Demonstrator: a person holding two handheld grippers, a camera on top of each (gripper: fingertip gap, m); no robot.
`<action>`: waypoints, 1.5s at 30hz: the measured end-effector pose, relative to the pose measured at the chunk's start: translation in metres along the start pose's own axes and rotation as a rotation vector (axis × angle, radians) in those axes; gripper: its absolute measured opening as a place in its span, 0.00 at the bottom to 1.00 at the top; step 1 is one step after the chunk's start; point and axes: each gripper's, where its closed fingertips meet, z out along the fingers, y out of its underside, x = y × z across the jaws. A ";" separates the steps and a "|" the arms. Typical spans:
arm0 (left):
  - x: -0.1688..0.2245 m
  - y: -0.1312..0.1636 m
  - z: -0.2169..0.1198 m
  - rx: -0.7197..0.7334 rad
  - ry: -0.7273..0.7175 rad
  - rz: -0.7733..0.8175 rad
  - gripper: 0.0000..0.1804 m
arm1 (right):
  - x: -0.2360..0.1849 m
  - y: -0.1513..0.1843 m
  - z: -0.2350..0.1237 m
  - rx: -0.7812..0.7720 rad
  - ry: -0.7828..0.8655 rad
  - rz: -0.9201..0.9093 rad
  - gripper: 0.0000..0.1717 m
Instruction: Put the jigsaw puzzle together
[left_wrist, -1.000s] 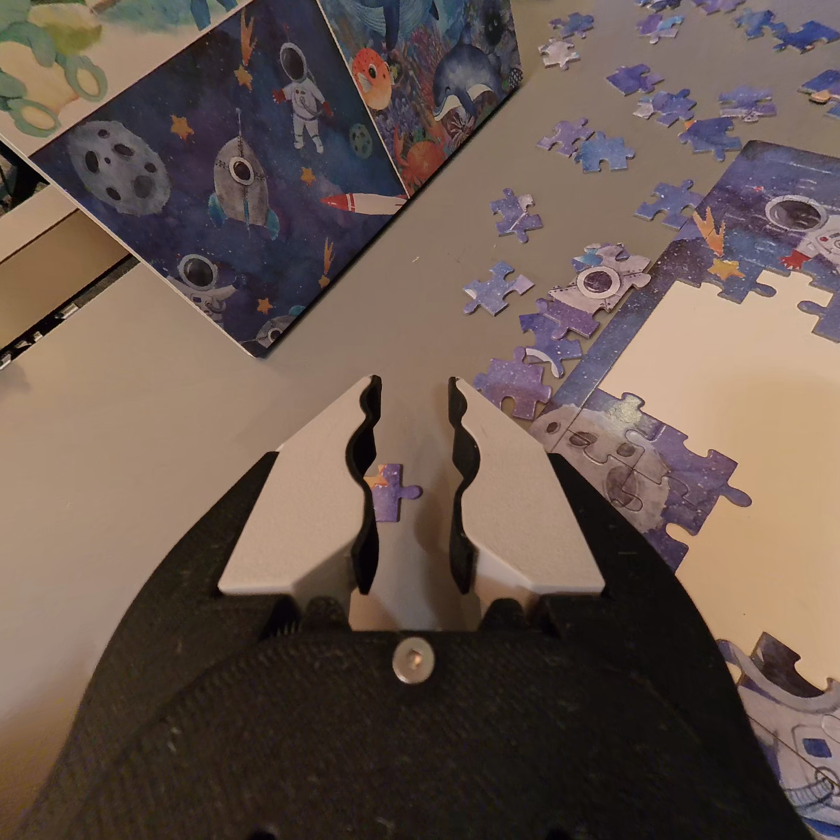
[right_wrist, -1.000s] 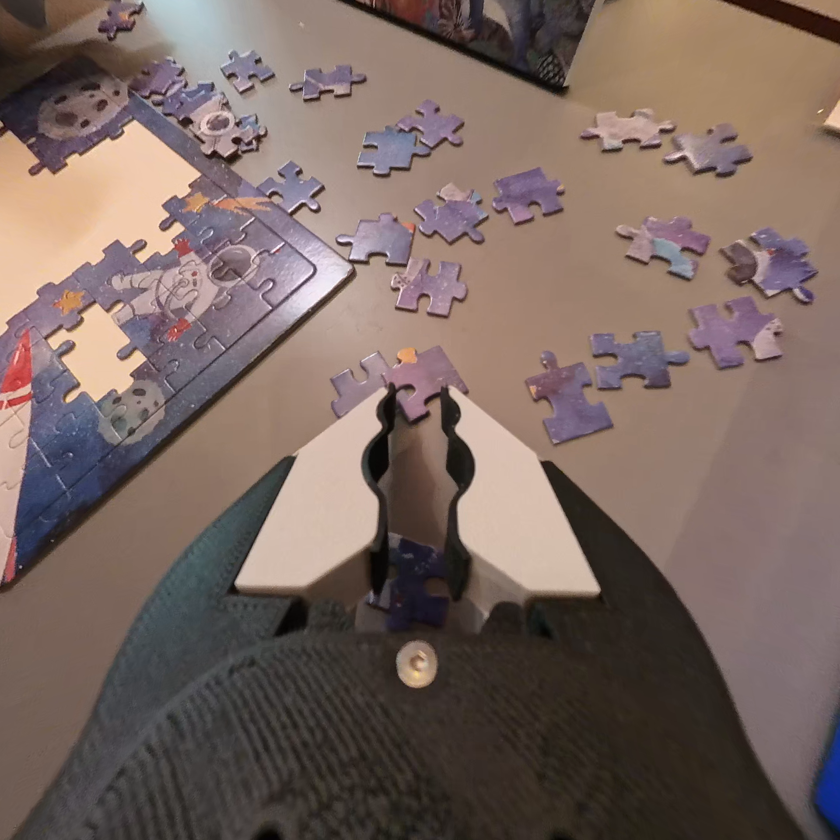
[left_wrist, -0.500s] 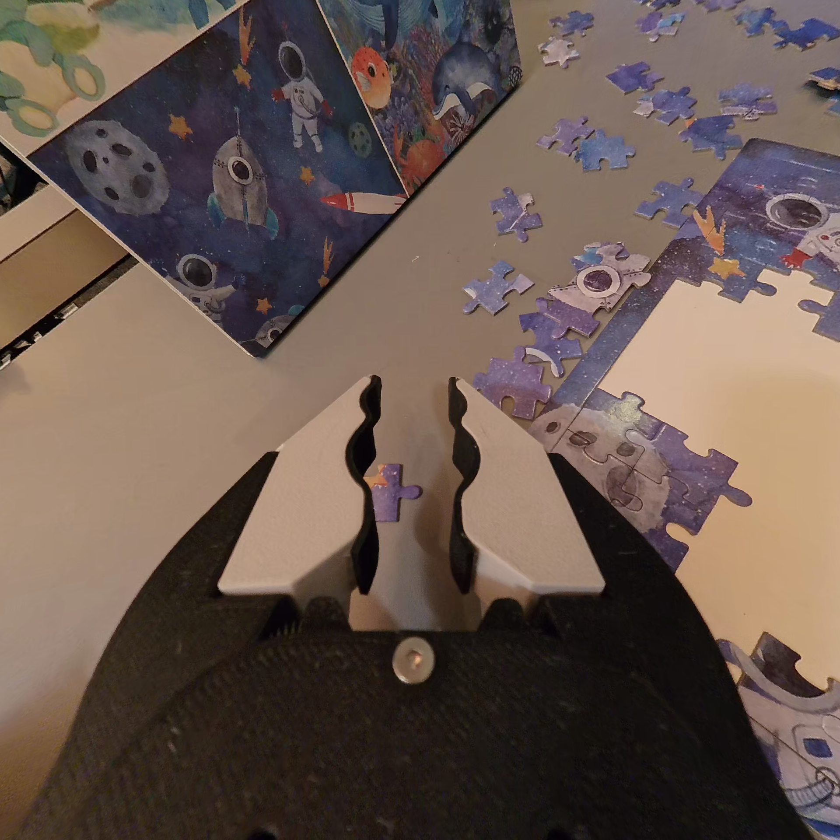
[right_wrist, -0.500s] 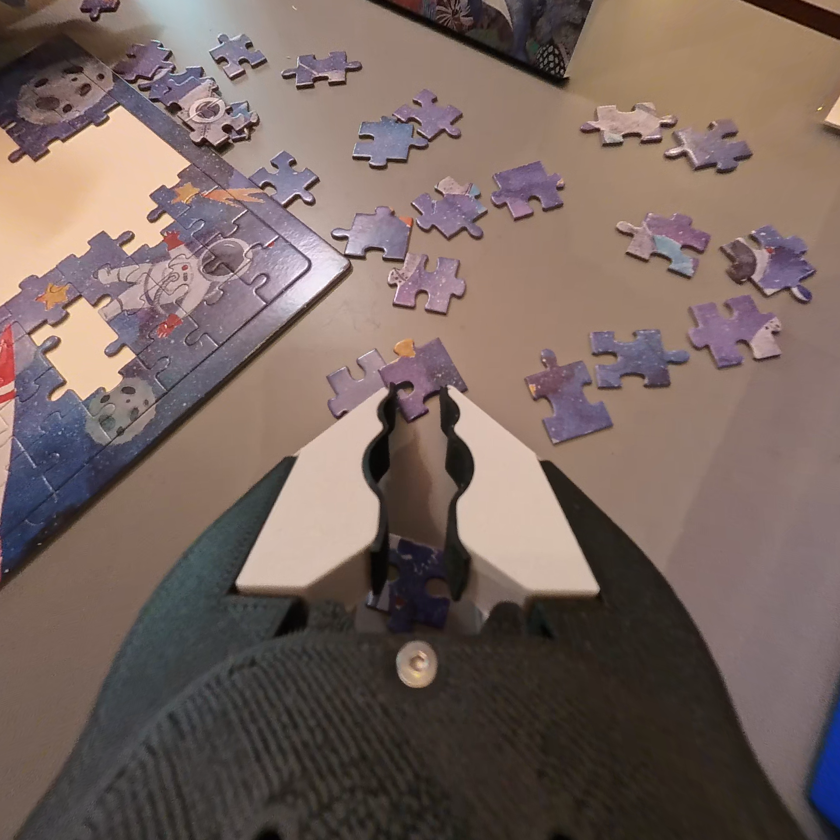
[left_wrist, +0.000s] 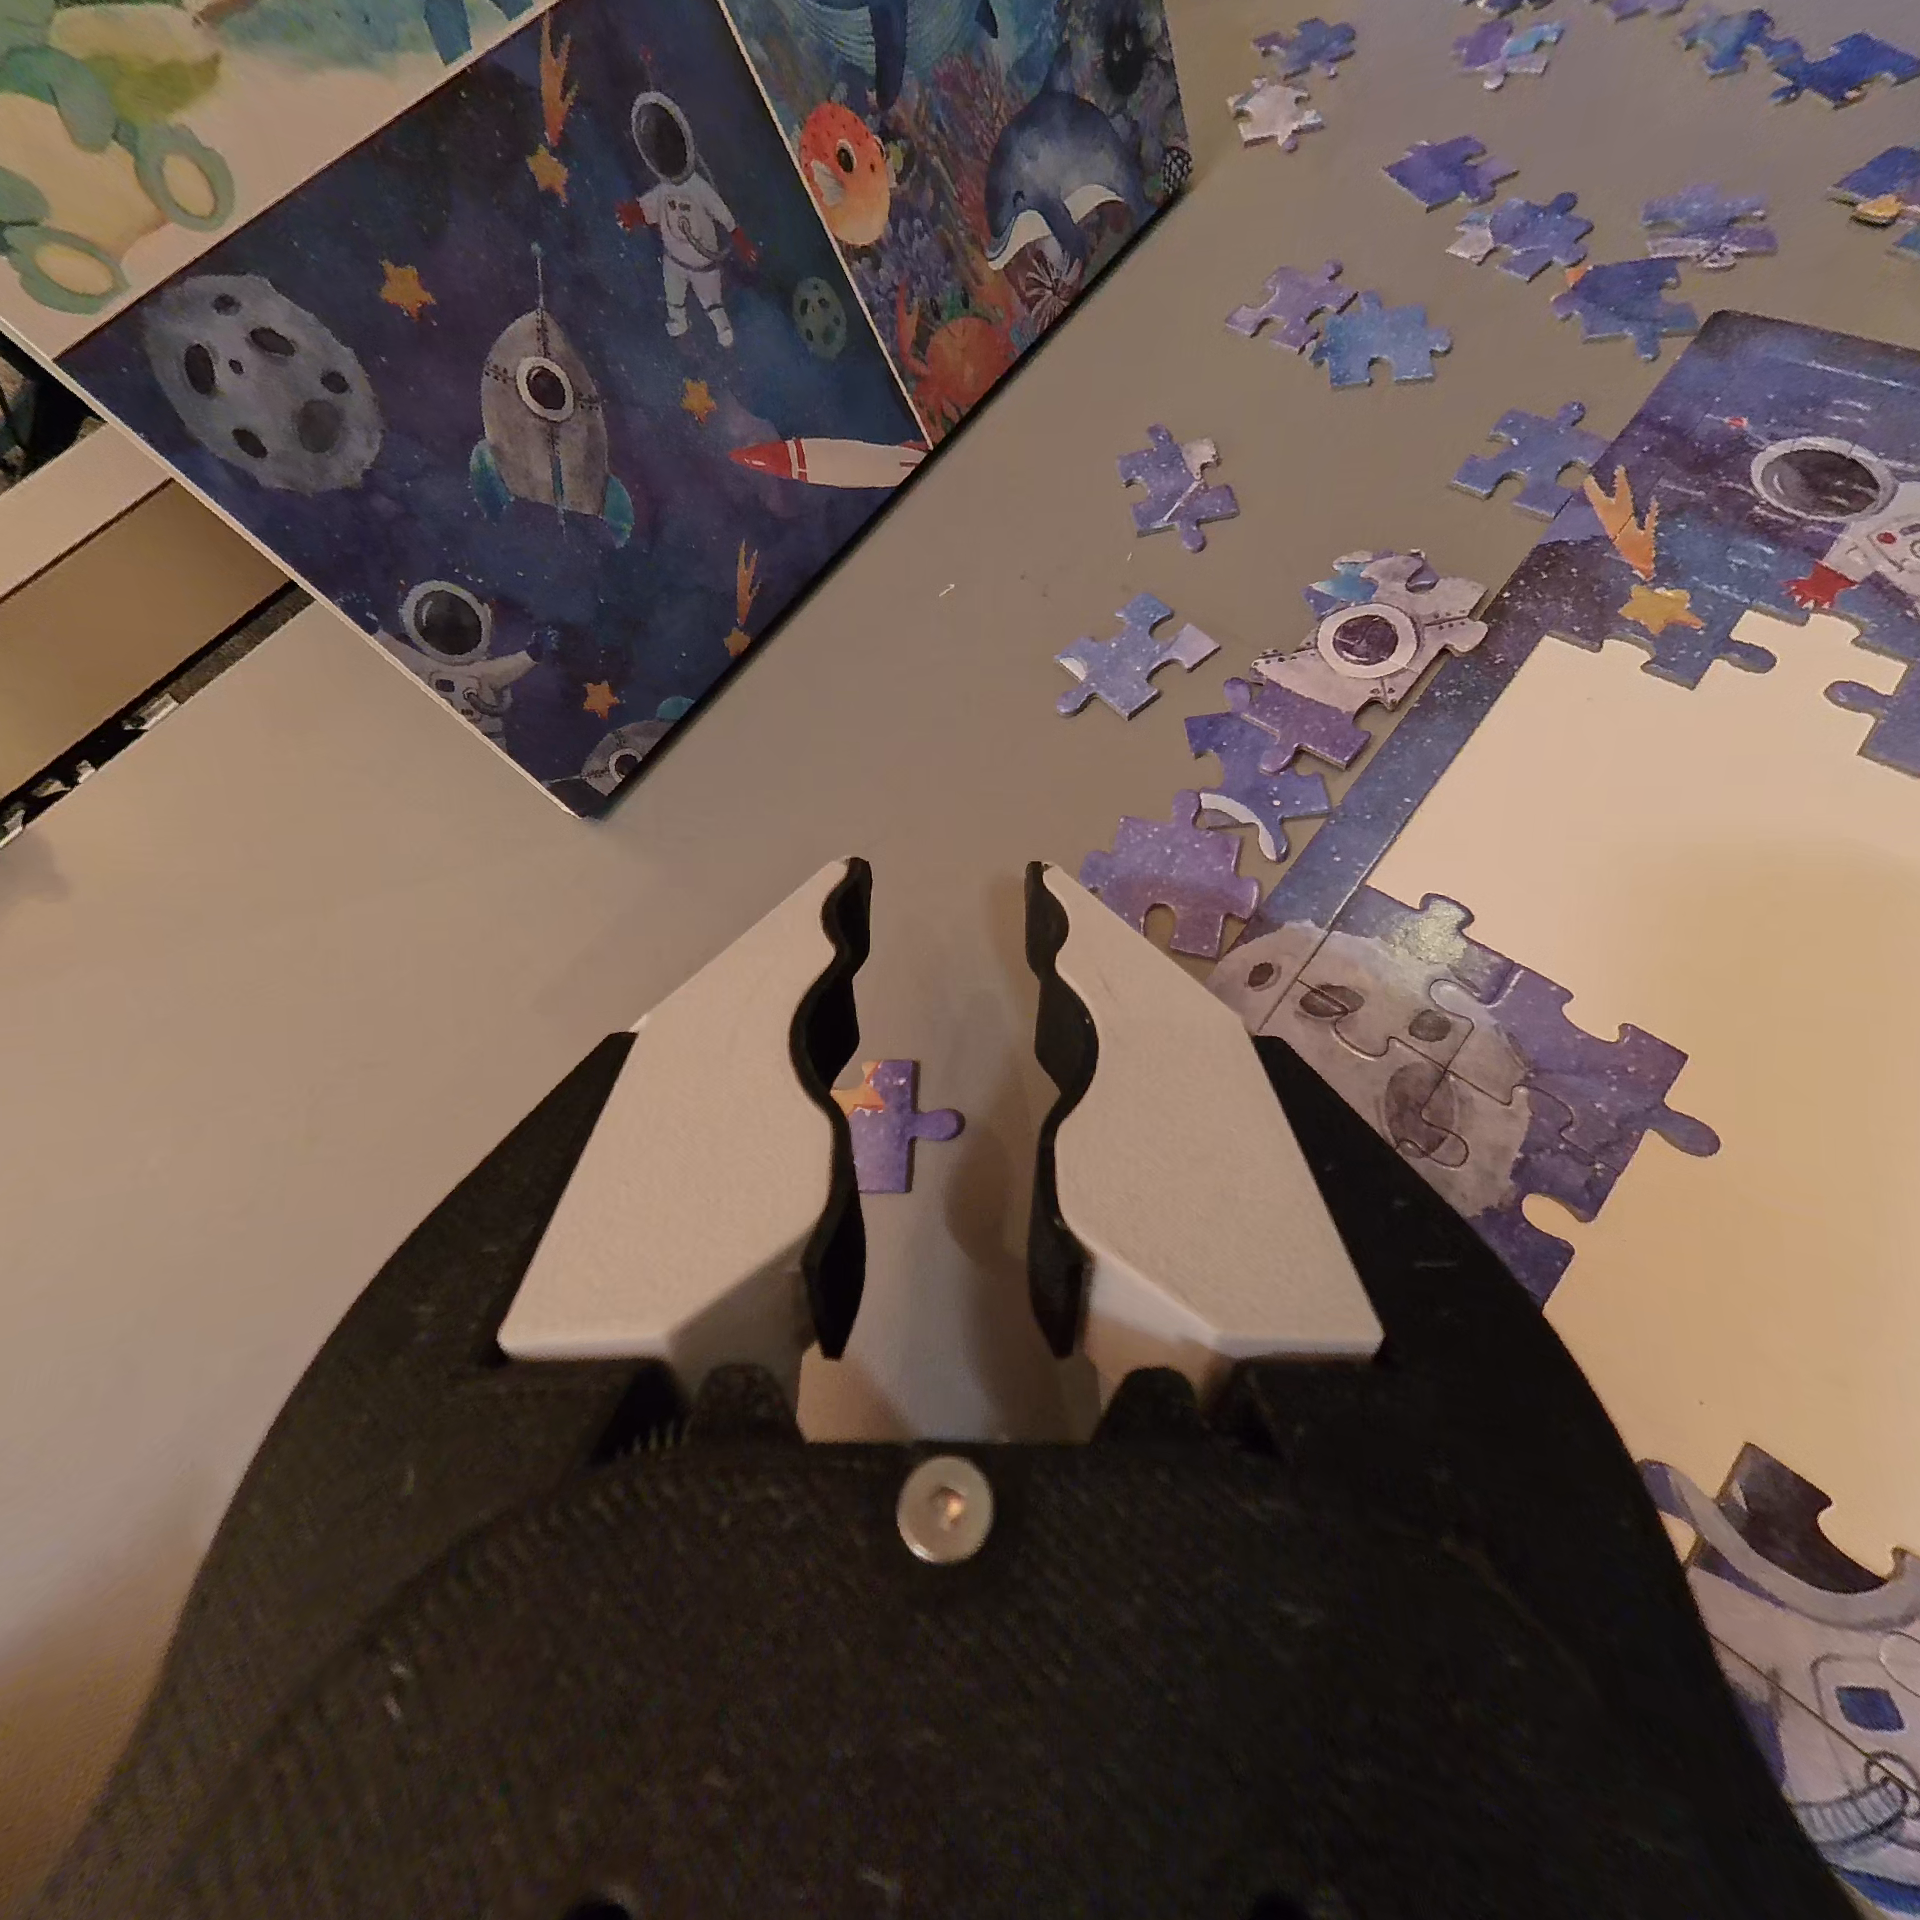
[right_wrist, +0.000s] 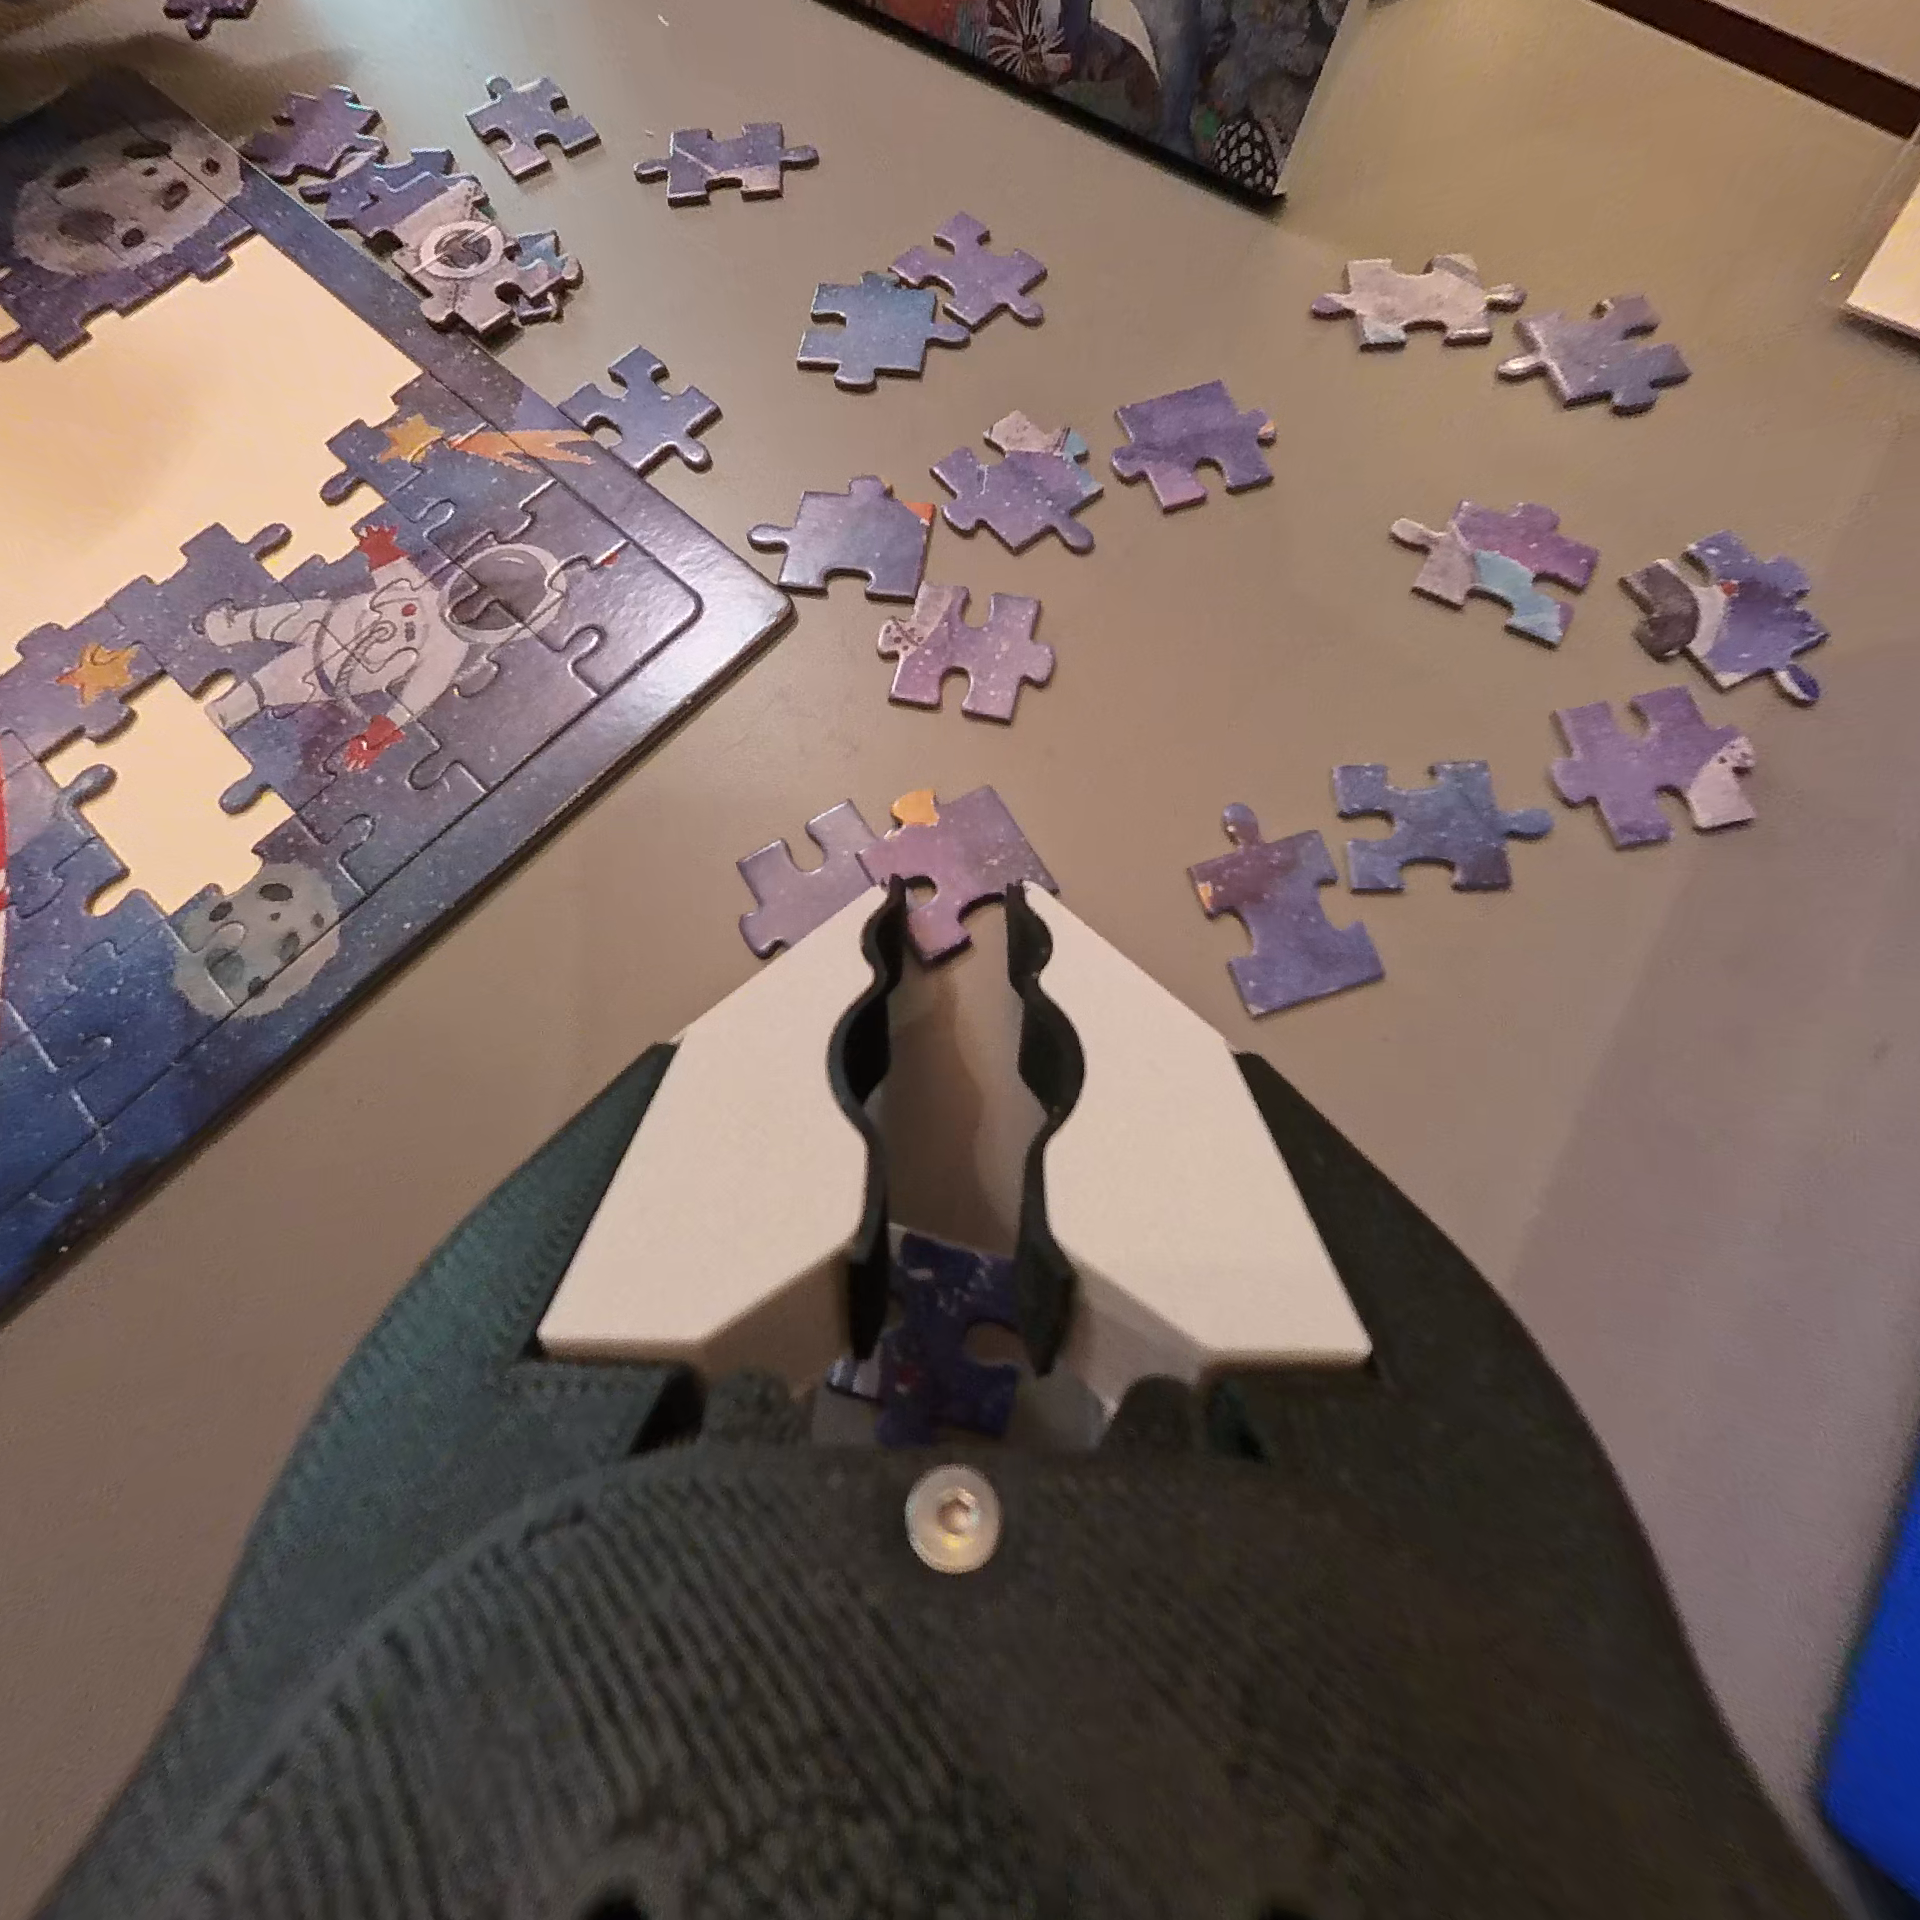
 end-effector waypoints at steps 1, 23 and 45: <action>0.000 0.000 0.000 0.000 0.000 0.000 0.16 | 0.000 0.000 0.000 0.001 0.000 0.000 0.10; 0.000 0.000 0.000 -0.001 0.000 0.002 0.16 | -0.001 0.003 0.000 -0.012 -0.018 0.009 0.12; 0.000 0.000 0.000 -0.001 0.000 0.003 0.16 | -0.003 -0.004 -0.004 0.026 -0.020 0.002 0.00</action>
